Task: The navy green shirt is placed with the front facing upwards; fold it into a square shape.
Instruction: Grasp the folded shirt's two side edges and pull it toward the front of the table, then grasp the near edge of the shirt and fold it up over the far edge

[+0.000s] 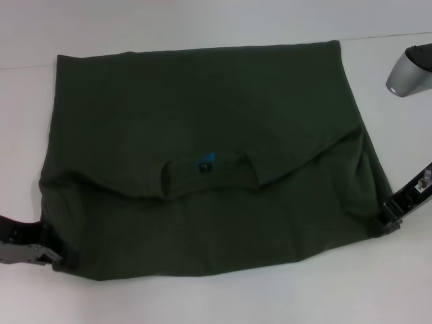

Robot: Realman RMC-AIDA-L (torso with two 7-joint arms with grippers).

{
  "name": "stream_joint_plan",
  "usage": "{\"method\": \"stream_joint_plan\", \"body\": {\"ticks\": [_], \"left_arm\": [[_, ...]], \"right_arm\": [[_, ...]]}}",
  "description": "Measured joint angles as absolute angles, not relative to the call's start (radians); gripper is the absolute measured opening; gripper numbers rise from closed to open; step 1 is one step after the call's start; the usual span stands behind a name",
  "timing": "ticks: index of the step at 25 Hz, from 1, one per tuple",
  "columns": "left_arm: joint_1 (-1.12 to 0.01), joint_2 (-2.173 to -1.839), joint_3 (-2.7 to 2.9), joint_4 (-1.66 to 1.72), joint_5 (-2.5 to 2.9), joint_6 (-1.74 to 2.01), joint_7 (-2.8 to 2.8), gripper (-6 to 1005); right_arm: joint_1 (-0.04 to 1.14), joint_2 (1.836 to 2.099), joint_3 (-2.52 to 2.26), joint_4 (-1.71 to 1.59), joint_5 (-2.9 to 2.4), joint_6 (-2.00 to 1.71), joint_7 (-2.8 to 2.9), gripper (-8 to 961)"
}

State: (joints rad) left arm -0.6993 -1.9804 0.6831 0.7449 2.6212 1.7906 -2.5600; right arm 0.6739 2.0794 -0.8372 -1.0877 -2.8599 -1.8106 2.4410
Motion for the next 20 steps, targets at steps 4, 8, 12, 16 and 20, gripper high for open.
{"method": "stream_joint_plan", "body": {"ticks": [4,8,12,16,20], "left_arm": [[-0.683,-1.984,0.682,0.769,2.638,1.809,-2.562,27],[-0.681,-1.984,0.681,0.769,2.661,1.82,-2.563,28],[-0.677,-1.986,0.681,0.777,2.678,1.852,-2.563,27],[-0.669,-1.988,0.68,0.789,2.698,1.867,-2.564,27],[-0.669,-1.986,0.677,0.796,2.698,1.897,-2.559,27]], "right_arm": [[0.67,2.078,-0.837,-1.084,-2.857,-1.834,2.436,61],[0.67,2.08,-0.838,-1.085,-2.858,-1.874,2.429,61],[0.67,2.081,-0.838,-1.09,-2.858,-1.919,2.426,61],[0.67,2.079,-0.839,-1.091,-2.857,-1.936,2.422,61],[0.677,2.073,-0.838,-1.087,-2.855,-1.964,2.395,61]]}}
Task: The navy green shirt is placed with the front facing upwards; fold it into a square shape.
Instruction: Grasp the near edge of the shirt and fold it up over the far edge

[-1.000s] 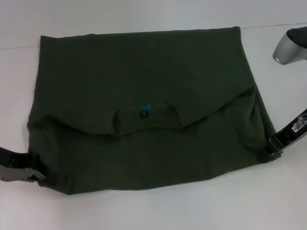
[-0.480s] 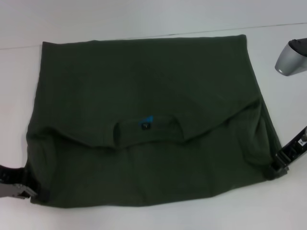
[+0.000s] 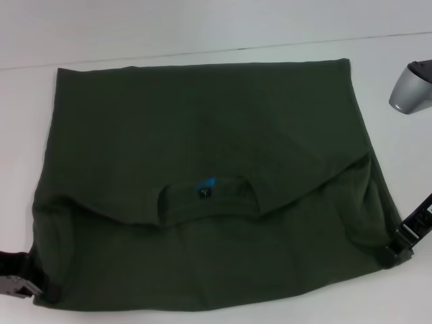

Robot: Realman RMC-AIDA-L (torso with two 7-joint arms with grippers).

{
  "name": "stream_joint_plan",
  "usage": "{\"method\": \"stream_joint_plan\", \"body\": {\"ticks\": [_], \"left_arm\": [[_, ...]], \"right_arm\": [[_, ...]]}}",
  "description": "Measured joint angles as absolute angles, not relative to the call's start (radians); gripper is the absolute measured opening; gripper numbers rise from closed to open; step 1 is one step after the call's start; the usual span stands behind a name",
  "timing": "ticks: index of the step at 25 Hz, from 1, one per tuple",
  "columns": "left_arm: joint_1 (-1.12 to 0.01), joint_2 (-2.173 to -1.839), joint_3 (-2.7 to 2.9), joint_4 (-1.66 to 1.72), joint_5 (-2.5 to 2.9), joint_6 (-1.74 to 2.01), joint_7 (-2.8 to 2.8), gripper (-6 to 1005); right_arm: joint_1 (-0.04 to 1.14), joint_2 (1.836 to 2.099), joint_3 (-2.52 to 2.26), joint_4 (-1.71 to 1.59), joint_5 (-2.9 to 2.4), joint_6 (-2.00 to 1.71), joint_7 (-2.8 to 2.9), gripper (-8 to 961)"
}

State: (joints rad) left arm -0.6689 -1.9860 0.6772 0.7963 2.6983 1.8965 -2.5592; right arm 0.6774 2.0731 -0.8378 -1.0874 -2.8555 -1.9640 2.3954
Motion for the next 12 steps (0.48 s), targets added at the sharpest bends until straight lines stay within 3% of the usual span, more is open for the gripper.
{"method": "stream_joint_plan", "body": {"ticks": [3,12], "left_arm": [[-0.67,-1.982,0.661,0.843,2.695,1.952,-2.554,28],[-0.699,-1.945,0.57,0.978,2.685,2.065,-2.559,28]], "right_arm": [[0.688,2.055,-0.83,-1.092,-2.833,-1.985,2.377,61],[0.698,1.919,-0.83,-1.084,-2.542,-1.99,2.431,61]]}}
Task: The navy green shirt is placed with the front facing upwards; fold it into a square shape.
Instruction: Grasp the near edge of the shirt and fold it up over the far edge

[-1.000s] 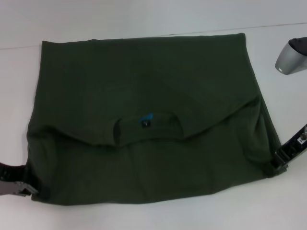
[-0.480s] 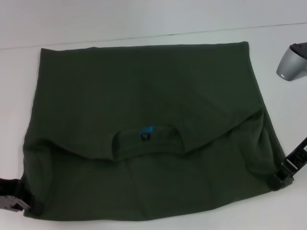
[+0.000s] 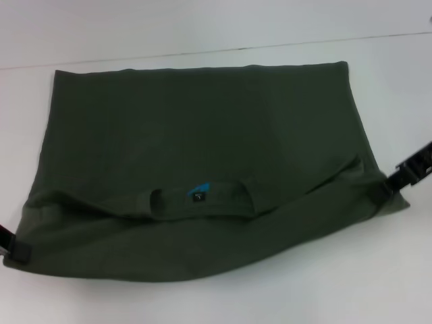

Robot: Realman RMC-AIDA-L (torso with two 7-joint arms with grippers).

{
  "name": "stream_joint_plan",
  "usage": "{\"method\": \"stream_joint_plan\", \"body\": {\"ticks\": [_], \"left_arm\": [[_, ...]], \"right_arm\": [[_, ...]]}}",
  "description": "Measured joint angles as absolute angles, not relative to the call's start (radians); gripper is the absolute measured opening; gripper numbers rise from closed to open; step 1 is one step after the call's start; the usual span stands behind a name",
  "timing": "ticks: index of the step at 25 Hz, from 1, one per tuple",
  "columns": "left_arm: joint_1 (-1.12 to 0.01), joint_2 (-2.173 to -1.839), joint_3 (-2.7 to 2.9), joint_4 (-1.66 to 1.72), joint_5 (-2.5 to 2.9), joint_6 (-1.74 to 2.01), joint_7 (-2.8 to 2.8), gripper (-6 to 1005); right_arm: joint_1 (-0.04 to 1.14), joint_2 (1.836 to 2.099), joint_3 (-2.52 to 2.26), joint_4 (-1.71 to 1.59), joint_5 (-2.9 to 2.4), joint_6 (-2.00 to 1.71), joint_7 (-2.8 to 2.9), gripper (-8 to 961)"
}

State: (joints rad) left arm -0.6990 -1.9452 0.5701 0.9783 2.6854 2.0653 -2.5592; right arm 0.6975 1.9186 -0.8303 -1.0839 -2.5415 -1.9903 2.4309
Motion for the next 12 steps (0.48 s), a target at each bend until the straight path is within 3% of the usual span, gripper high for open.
{"method": "stream_joint_plan", "body": {"ticks": [12], "left_arm": [[-0.75,-1.907,0.454,1.05,2.667,2.05,-2.555,28]], "right_arm": [[0.715,1.811,-0.789,-1.091,-2.338,-1.99,2.49,59]]}}
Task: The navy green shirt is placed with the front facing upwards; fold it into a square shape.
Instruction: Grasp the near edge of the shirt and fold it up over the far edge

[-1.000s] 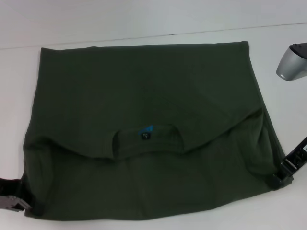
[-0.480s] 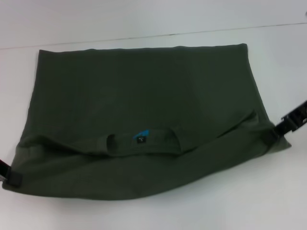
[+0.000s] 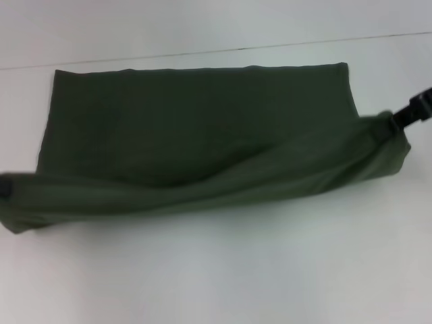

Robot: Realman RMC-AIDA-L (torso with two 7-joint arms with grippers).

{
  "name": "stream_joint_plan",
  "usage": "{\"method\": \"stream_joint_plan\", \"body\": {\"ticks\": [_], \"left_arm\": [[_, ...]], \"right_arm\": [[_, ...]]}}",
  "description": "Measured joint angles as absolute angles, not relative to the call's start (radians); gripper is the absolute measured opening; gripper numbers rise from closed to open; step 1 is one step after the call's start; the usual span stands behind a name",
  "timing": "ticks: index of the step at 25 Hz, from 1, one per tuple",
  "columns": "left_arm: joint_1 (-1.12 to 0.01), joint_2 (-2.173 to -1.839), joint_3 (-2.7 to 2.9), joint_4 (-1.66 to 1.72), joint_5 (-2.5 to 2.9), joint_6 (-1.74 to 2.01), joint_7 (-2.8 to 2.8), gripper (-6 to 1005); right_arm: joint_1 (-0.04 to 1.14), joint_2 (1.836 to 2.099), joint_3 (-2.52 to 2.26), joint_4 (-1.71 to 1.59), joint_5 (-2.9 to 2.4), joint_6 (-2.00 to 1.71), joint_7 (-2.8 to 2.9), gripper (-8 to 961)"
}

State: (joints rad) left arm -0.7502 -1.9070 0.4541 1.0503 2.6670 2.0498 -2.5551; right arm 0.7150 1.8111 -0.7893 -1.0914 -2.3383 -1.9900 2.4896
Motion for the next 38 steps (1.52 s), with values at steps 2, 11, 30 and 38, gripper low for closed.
{"method": "stream_joint_plan", "body": {"ticks": [2,11,30,38], "left_arm": [[-0.75,-1.905,0.435,1.086,2.632,2.046,-2.558,27],[-0.744,-1.9,0.428,1.105,2.594,2.048,-2.565,27],[-0.803,-1.963,0.511,1.023,2.553,1.738,-2.56,28],[-0.815,-1.976,0.544,0.99,2.537,1.573,-2.566,27]], "right_arm": [[0.719,1.801,-0.767,-1.092,-2.323,-1.99,2.492,59],[0.722,1.792,-0.737,-1.09,-2.318,-1.986,2.494,58],[0.695,1.801,-0.681,-1.083,-2.416,-1.864,2.518,63],[0.663,1.807,-0.646,-1.081,-2.419,-1.767,2.529,66]]}}
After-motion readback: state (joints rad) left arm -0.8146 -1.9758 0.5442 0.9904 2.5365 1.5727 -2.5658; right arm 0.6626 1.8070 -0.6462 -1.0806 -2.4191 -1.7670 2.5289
